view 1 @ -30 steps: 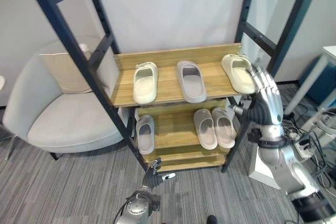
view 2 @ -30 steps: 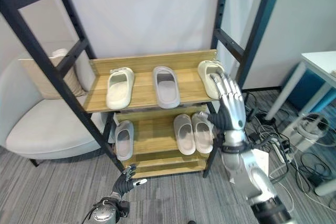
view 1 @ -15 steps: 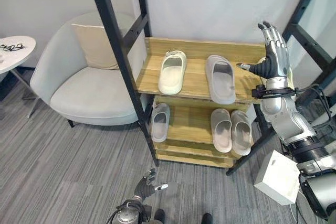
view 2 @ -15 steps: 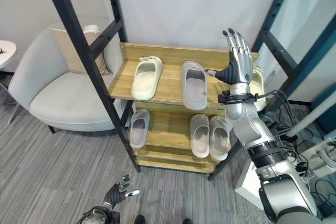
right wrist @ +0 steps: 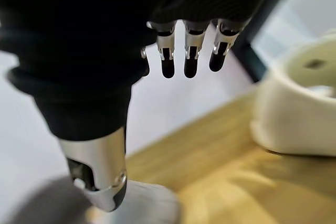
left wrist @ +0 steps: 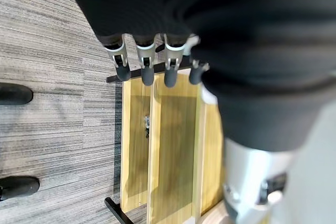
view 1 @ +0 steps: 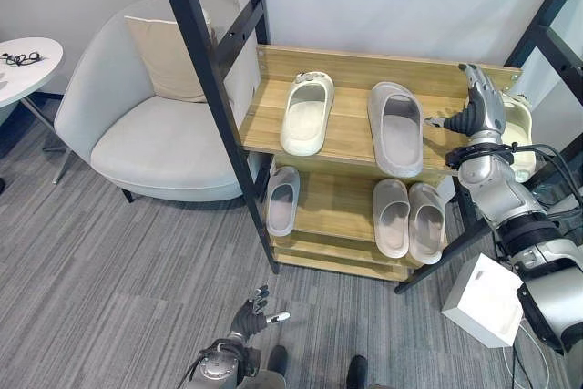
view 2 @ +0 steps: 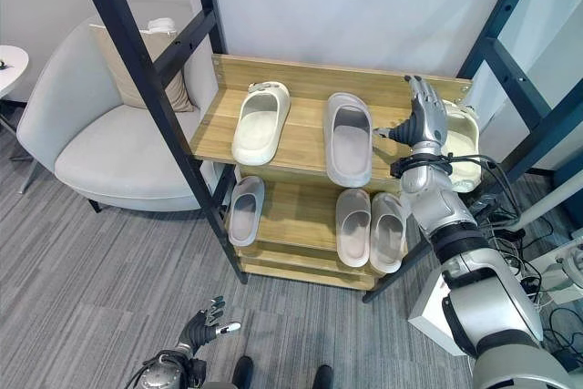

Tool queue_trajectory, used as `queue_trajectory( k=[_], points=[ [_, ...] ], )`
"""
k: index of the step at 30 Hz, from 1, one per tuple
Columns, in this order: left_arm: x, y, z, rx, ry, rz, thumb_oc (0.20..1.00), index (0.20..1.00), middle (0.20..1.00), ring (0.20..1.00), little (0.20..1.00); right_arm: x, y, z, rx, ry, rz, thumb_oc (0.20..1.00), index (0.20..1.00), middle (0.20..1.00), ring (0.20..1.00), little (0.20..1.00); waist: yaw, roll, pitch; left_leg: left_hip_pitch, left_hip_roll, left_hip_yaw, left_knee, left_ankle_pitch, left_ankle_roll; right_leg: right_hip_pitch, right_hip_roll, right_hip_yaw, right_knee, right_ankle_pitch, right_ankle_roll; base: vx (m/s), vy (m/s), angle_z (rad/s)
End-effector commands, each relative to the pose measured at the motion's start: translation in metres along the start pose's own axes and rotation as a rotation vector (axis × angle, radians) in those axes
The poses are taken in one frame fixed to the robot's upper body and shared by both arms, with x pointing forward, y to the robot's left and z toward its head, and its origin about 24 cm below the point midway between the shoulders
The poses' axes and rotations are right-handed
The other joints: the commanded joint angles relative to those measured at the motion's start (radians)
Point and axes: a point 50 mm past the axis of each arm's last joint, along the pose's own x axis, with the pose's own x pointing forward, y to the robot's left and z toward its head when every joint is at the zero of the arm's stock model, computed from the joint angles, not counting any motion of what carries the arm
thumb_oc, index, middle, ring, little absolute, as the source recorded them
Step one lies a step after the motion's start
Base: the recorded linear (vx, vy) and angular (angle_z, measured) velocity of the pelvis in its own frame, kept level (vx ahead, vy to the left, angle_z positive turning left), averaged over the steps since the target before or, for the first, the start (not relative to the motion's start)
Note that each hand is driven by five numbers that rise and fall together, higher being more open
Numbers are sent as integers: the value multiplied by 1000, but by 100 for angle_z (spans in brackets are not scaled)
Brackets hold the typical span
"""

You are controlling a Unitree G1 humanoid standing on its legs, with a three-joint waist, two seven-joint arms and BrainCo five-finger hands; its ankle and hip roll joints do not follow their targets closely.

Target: Arrange the slippers neatly on the shoe rack.

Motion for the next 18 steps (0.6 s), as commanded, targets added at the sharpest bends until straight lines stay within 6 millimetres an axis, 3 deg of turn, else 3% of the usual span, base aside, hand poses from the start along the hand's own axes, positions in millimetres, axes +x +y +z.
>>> queue_trajectory(
  k=[1, 5, 6, 7, 8, 14, 18],
  points=[
    [12, 4, 28, 6, -102, -4, 1000, 1000, 1000, 1000, 1000, 36, -45, 28, 7, -75, -124, 1000, 1000, 1000, 1000, 1000, 28, -41, 22, 65, -57, -47, -1, -194, 58, 106, -2, 4, 3, -236, 6, 35, 8, 0],
    [12, 5, 25, -3, -87, 5, 1000, 1000, 1000, 1000, 1000, 40, -39, 22, 22, -14, -89, 1000, 1000, 1000, 1000, 1000, 33, -47, 26, 55, -58, -53, -1, -191, 56, 98, -2, -5, 3, -235, 7, 31, 9, 2],
    [13, 6, 26, -6, -89, 9, 1000, 1000, 1000, 1000, 1000, 40, -38, 22, 34, -4, -88, 580, 580, 580, 580, 580, 33, -48, 28, 51, -59, -56, 0, -189, 55, 96, -2, -6, 3, -236, 7, 0, 0, 0],
    [13, 5, 27, -6, -87, 11, 1000, 1000, 1000, 1000, 1000, 40, -36, 18, 41, 20, -83, 244, 244, 244, 244, 244, 35, -48, 29, 48, -60, -58, 2, -188, 55, 94, -3, -8, 3, -235, 7, 7, 10, 4],
    [14, 6, 27, -8, -86, 13, 1000, 1000, 1000, 1000, 1000, 40, -34, 12, 47, 56, -76, 200, 200, 200, 200, 200, 37, -49, 32, 43, -61, -60, 1, -186, 54, 91, -2, -11, 3, -235, 9, 5, 10, 18],
    [15, 7, 26, -16, -76, 22, 1000, 1000, 1000, 1000, 1000, 32, -22, -17, 63, 197, -3, 200, 200, 200, 200, 200, 32, -49, 28, 49, -62, -60, -6, -186, 55, 95, -5, -16, 3, -235, 11, 9, 11, 7],
    [16, 6, 27, -9, -76, 21, 1000, 1000, 1000, 1000, 1000, 31, -20, -13, 87, 178, 5, 200, 200, 200, 200, 200, 22, -49, 28, 50, -61, -56, -7, -187, 56, 92, -7, -13, 3, -234, 12, 0, 0, 0]
  ],
)
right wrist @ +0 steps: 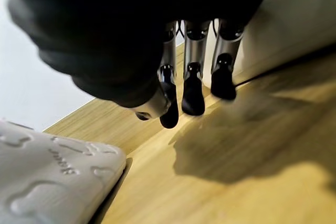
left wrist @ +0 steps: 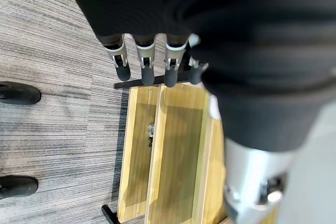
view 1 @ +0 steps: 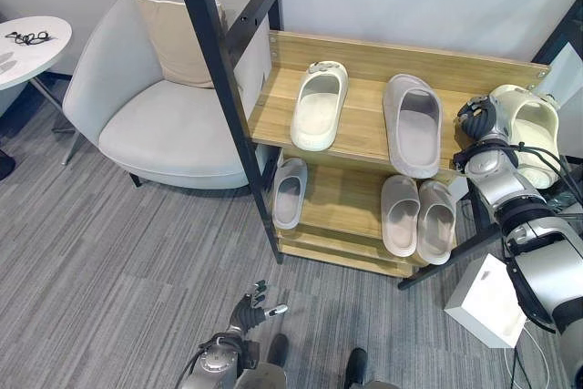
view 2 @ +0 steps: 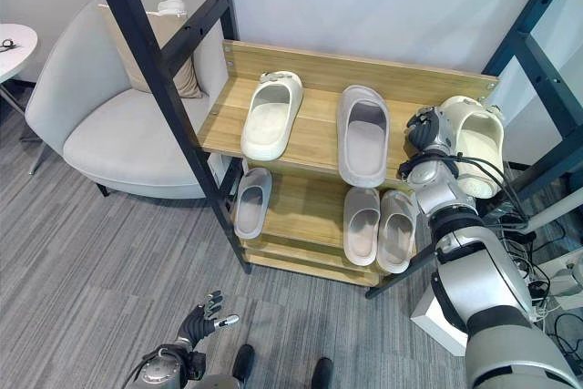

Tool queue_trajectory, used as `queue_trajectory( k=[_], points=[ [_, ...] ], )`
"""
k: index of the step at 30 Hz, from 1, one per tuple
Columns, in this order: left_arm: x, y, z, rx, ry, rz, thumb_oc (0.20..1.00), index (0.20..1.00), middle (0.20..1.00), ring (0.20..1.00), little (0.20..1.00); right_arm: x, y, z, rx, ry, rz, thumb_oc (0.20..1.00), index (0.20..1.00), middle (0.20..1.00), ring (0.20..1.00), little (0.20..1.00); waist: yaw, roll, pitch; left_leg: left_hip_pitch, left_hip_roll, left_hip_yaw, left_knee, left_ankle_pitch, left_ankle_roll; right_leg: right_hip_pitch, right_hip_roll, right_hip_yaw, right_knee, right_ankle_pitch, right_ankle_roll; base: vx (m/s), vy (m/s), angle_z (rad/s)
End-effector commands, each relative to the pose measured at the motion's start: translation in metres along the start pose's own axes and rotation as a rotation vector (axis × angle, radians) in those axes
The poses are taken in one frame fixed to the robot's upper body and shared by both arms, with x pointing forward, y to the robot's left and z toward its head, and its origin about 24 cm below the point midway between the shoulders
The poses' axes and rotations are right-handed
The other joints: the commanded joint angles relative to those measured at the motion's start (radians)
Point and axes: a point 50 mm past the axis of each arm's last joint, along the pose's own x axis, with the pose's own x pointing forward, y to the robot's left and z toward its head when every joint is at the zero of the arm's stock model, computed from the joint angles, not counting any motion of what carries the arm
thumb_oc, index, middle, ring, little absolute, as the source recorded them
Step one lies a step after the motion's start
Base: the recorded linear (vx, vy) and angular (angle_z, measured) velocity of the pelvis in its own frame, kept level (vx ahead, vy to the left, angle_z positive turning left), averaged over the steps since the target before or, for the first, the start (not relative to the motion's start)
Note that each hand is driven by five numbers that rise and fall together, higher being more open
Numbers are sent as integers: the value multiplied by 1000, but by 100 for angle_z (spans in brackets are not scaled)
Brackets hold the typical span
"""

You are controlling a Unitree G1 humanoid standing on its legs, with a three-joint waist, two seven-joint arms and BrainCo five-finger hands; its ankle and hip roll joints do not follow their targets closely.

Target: Arrange the slippers neatly on the shoe rack.

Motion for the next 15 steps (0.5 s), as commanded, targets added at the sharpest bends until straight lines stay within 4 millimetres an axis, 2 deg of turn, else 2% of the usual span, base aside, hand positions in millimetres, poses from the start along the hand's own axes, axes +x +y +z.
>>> queue_trajectory(
  k=[1, 3, 4, 5, 6, 9, 11, 15],
  points=[
    [11, 2, 20, 6, -64, 3, 1000, 1000, 1000, 1000, 1000, 14, -27, 23, 3, -70, -79, 200, 200, 200, 200, 200, 10, -36, 14, 82, -58, -29, -7, -195, 58, 110, -5, 15, 2, -233, 14, 0, 0, 0],
    [11, 3, 20, -1, -63, 11, 1000, 1000, 1000, 1000, 1000, 13, -26, 30, 12, -103, -84, 200, 200, 200, 200, 200, 5, -34, 11, 84, -57, -26, -7, -197, 59, 110, -4, 19, 2, -233, 14, -16, 1, -1],
    [11, 3, 21, -4, -69, 14, 1000, 1000, 1000, 1000, 1000, 11, -26, 40, 36, -149, -107, 200, 200, 200, 200, 200, -1, -30, 10, 87, -57, -24, -7, -197, 60, 111, -4, 24, 2, -230, 12, 0, 0, 0],
    [11, 3, 21, -4, -69, 14, 1000, 1000, 1000, 1000, 1000, 11, -26, 40, 36, -148, -107, 200, 200, 200, 200, 200, 0, -30, 10, 87, -57, -23, -7, -197, 60, 111, -4, 25, 2, -230, 12, -41, 3, -4],
    [11, 3, 23, -9, -77, 19, 1000, 1000, 1000, 1000, 1000, 6, -26, 56, 45, -228, -140, 1000, 1000, 1000, 1000, 1000, -6, -26, 9, 90, -56, -21, -7, -198, 62, 111, -3, 29, 2, -230, 11, -30, 0, -7],
    [11, 3, 26, -18, -90, 28, 1000, 1000, 1000, 1000, 1000, -6, -33, 78, 75, -356, -222, 1000, 1000, 1000, 1000, 1000, -14, -18, 7, 95, -54, -16, -7, -199, 64, 110, -2, 38, 2, -229, 9, -39, 1, -11],
    [12, 3, 29, -18, -103, 41, 1000, 1000, 1000, 1000, 1000, -29, -44, 93, 135, -481, -334, 1000, 1000, 1000, 1000, 1000, -23, -8, 4, 97, -55, -17, -7, -201, 71, 108, 0, 47, 2, -230, 5, -47, -2, -7],
    [9, 0, 26, -17, -99, 32, 1000, 1000, 1000, 1000, 1000, -46, -37, 91, 149, -525, -326, 1000, 1000, 1000, 1000, 1000, -17, -7, -2, 100, -55, -20, -7, -202, 74, 109, 0, 49, 2, -230, 3, -25, -3, -3]
  ],
)
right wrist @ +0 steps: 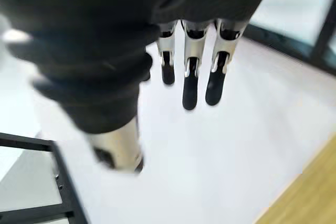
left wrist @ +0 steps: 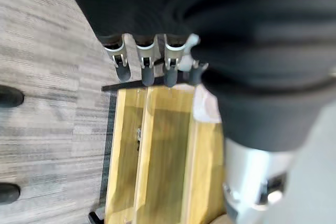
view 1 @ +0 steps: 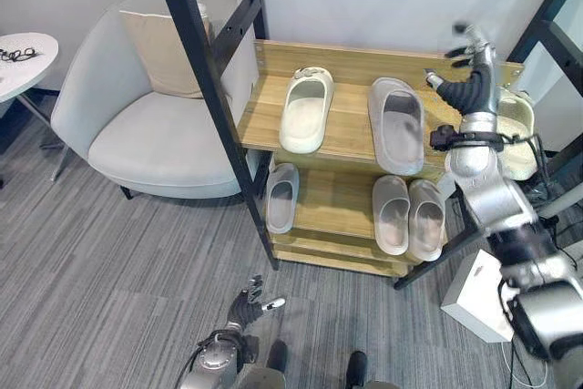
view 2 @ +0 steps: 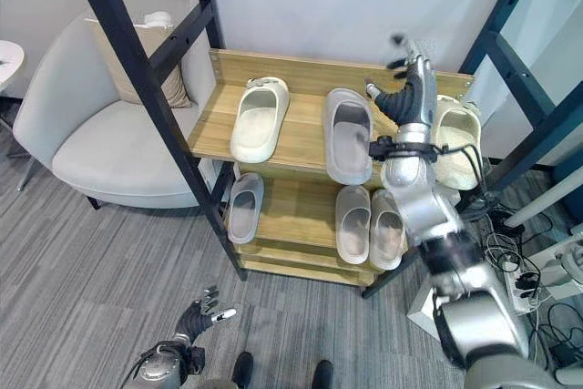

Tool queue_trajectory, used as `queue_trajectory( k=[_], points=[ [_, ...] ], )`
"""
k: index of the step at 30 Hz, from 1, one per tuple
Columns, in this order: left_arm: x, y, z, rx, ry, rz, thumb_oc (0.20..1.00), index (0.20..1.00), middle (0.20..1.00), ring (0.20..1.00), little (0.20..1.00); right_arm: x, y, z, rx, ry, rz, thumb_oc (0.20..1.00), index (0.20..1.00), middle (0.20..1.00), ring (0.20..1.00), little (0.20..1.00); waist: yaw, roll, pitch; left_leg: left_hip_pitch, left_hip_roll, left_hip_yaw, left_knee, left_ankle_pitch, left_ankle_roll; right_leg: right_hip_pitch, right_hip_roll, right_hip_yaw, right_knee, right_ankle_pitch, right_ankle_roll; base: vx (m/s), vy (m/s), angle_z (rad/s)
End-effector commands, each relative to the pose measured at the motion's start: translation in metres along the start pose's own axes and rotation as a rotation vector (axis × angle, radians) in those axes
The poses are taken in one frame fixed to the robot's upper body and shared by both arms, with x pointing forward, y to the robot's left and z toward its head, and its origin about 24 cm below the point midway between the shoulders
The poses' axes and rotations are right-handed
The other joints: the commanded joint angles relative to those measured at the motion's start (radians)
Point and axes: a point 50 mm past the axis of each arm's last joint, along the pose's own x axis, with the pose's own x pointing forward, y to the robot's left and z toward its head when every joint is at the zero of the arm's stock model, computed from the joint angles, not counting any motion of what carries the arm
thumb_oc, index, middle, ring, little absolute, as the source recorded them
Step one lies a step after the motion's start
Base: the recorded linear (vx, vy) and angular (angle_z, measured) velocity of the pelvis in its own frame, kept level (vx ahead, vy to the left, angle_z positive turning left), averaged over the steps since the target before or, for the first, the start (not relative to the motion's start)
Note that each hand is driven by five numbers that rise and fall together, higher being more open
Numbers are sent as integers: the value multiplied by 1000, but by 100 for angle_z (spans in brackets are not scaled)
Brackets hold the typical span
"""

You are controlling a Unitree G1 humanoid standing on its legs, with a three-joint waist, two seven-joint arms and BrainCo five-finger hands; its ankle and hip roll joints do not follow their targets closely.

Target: Arrange the slippers neatly on the shoe rack.

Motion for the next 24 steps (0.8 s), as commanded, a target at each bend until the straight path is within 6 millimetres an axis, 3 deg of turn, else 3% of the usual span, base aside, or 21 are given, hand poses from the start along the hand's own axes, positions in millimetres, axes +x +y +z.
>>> queue_trajectory(
  k=[1, 11, 18, 24],
  points=[
    [9, -7, 21, 28, -88, -35, 1000, 1000, 1000, 1000, 1000, 26, -9, -9, -148, -16, -21, 1000, 1000, 1000, 1000, 1000, 24, -24, 5, 65, -56, -44, -7, -202, 72, 87, 0, 21, 2, -234, 6, 0, 0, 0],
    [7, 1, 17, 36, -75, -32, 1000, 1000, 1000, 1000, 1000, 55, -6, -44, -417, 124, 108, 1000, 1000, 1000, 1000, 1000, 61, -51, 13, 56, -57, -56, -7, -202, 65, 88, -1, -3, 2, -230, 12, 0, 2, 1],
    [14, 3, 25, 55, -83, -34, 1000, 1000, 1000, 1000, 1000, 78, 9, -43, -530, 184, 198, 1000, 1000, 1000, 1000, 1000, 91, -79, 23, 30, -60, -75, -7, -186, 58, 77, -5, -31, 2, -225, 17, 23, 14, 11],
    [18, 3, 28, 54, -84, -26, 1000, 1000, 1000, 1000, 1000, 76, 15, -50, -557, 230, 246, 1000, 1000, 1000, 1000, 1000, 111, -91, 33, 14, -63, -97, -2, -184, 52, 75, -4, -56, 2, -228, 18, 30, 10, 13]
  ],
)
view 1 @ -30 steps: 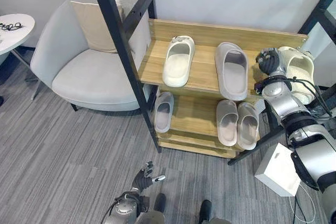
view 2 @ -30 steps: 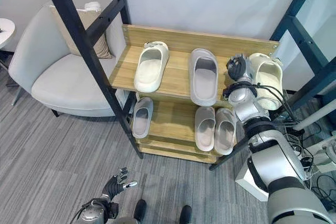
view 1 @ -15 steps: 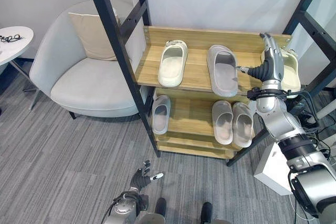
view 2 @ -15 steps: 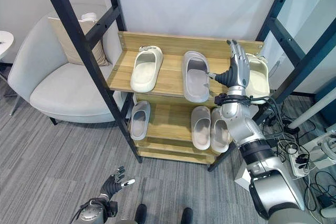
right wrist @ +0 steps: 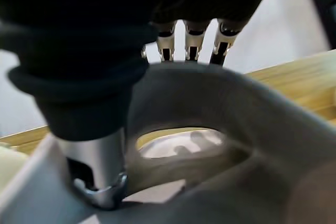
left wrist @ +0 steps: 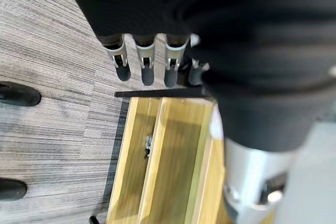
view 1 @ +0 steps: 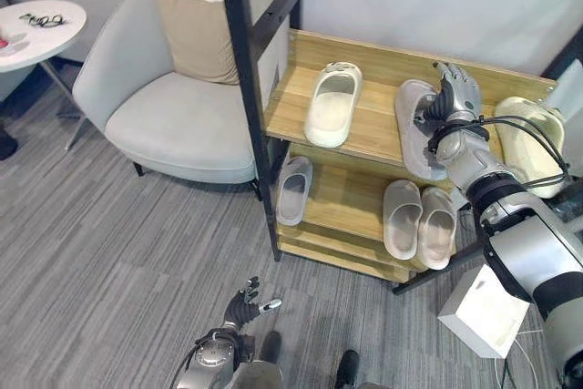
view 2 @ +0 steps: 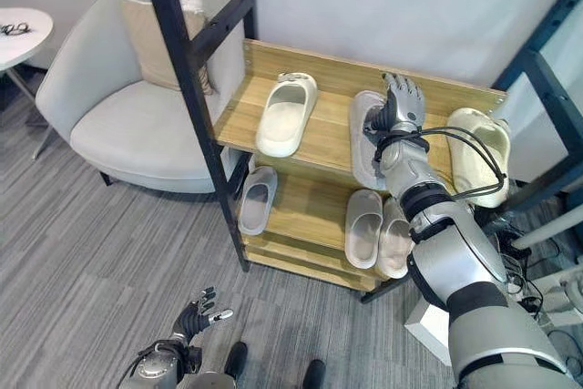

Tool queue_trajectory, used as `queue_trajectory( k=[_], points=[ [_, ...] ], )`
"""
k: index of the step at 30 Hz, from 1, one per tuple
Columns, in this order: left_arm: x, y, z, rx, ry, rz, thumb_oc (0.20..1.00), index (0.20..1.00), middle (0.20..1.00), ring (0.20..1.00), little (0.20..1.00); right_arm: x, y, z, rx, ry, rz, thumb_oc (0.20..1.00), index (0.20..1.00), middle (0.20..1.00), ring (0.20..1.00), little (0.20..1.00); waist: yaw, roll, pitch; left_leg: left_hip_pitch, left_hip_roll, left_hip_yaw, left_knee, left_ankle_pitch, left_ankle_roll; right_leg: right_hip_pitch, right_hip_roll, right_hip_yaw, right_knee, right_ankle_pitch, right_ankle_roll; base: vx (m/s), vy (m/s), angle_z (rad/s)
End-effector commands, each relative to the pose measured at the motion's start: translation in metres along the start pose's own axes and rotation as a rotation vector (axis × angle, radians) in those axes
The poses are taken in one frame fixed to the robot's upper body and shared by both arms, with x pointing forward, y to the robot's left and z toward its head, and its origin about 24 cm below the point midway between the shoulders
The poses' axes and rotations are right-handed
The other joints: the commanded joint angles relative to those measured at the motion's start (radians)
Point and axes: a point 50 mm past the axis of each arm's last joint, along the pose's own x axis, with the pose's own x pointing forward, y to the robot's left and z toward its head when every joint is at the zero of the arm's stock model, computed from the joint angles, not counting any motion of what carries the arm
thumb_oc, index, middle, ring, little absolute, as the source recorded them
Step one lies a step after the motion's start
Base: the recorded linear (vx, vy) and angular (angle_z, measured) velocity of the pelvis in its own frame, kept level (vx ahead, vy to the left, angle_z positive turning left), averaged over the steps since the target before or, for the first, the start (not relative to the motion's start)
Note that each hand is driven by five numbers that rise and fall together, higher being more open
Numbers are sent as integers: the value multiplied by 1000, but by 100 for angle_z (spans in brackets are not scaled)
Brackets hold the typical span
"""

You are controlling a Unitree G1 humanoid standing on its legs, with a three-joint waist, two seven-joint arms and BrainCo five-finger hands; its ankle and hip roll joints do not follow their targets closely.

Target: Arrange the slippers neatly on the shoe rack.

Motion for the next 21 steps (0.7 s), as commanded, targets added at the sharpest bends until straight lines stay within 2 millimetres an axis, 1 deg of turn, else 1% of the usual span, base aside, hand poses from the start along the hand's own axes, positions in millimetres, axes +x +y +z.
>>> queue_trajectory(
  k=[1, 4, 8, 9, 10, 12, 16, 18, 21],
  points=[
    [12, -1, 26, 8, -93, -18, 1000, 1000, 1000, 1000, 1000, 22, -45, 8, -19, -22, -105, 1000, 1000, 1000, 1000, 1000, 24, -29, 38, 71, -60, -44, -1, -202, 59, 109, -3, -2, 2, -234, 16, 33, 11, 9],
    [14, 0, 25, 8, -85, -10, 1000, 1000, 1000, 1000, 1000, 21, -40, 1, -52, 8, -76, 1000, 1000, 1000, 1000, 1000, 29, -33, 42, 61, -62, -52, 3, -202, 58, 106, -5, -12, 2, -234, 18, 27, 10, 5],
    [15, -3, 26, 8, -85, -14, 1000, 1000, 1000, 1000, 1000, 20, -39, -17, -89, 88, -66, 1000, 1000, 1000, 1000, 1000, 30, -33, 46, 55, -66, -58, 7, -202, 57, 105, -6, -17, 2, -235, 19, 14, 5, 9],
    [15, -4, 28, 4, -90, -18, 1000, 1000, 1000, 1000, 1000, 18, -42, -31, -94, 147, -73, 442, 442, 442, 442, 442, 29, -31, 47, 55, -66, -59, 8, -202, 57, 105, -7, -18, 2, -236, 19, 10, 5, 9],
    [15, -4, 28, 4, -90, -18, 1000, 1000, 1000, 1000, 1000, 18, -42, -31, -94, 147, -73, 200, 200, 200, 200, 200, 29, -31, 47, 55, -66, -59, 8, -202, 57, 106, -7, -18, 2, -236, 19, 9, 2, 8],
    [16, -5, 29, 8, -90, -20, 1000, 1000, 1000, 1000, 1000, 17, -43, -42, -67, 196, -80, 200, 200, 200, 200, 200, 26, -28, 47, 56, -67, -59, 6, -202, 57, 106, -7, -18, 2, -237, 19, 6, 0, 6],
    [16, -6, 27, 6, -81, -23, 1000, 1000, 1000, 1000, 1000, 14, -43, -54, -23, 248, -76, 200, 200, 200, 200, 200, 12, -19, 46, 63, -65, -52, 3, -203, 57, 107, -8, -12, 2, -238, 17, 1, -1, 1],
    [16, -7, 27, 4, -79, -24, 1000, 1000, 1000, 1000, 1000, 13, -42, -56, -10, 254, -72, 200, 200, 200, 200, 200, 10, -17, 45, 65, -65, -50, 2, -203, 57, 108, -8, -10, 2, -239, 17, 0, 0, 0],
    [15, -7, 26, -3, -79, -21, 1000, 1000, 1000, 1000, 1000, 10, -39, -60, 83, 281, -80, 200, 200, 200, 200, 200, 2, -10, 41, 73, -64, -45, -2, -203, 58, 111, -8, -3, 2, -241, 15, -9, -5, -3]
  ],
)
